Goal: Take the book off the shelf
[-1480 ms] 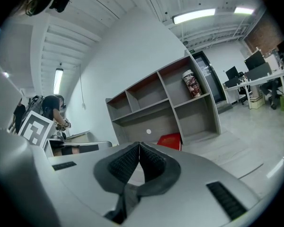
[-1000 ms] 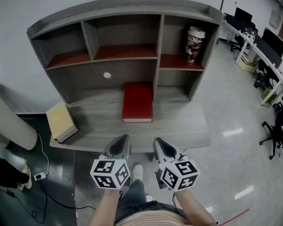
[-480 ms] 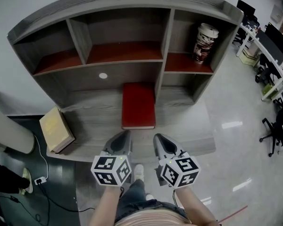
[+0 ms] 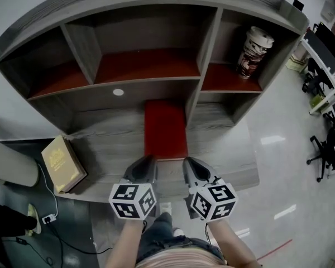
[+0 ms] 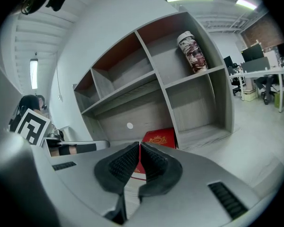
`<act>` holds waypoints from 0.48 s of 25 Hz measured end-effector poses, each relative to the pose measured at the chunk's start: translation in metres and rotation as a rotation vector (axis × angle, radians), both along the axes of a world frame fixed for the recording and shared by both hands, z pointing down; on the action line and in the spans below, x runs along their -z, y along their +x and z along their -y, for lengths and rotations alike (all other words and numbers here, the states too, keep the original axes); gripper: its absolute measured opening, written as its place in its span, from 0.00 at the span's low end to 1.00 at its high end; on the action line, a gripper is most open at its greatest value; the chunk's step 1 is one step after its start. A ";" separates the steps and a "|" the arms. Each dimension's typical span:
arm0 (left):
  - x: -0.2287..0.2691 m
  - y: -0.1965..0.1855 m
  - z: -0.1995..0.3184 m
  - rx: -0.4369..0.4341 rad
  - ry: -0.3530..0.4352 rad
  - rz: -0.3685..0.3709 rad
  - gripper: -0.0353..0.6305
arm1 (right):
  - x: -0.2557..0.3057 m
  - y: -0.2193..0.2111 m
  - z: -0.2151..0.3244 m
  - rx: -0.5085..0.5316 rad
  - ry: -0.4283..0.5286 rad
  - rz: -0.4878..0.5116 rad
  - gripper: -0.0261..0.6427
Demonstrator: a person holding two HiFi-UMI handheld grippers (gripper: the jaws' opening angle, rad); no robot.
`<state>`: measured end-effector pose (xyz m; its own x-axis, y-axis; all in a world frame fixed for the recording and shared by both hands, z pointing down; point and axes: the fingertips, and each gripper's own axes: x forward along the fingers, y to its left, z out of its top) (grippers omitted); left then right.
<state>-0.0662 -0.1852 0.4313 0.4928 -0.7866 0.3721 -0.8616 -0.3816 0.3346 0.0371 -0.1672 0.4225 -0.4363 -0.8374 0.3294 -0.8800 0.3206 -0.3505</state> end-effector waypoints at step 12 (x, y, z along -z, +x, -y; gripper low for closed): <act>-0.036 -0.004 0.044 -0.037 -0.113 0.044 0.07 | -0.036 0.001 0.044 -0.029 -0.130 -0.011 0.08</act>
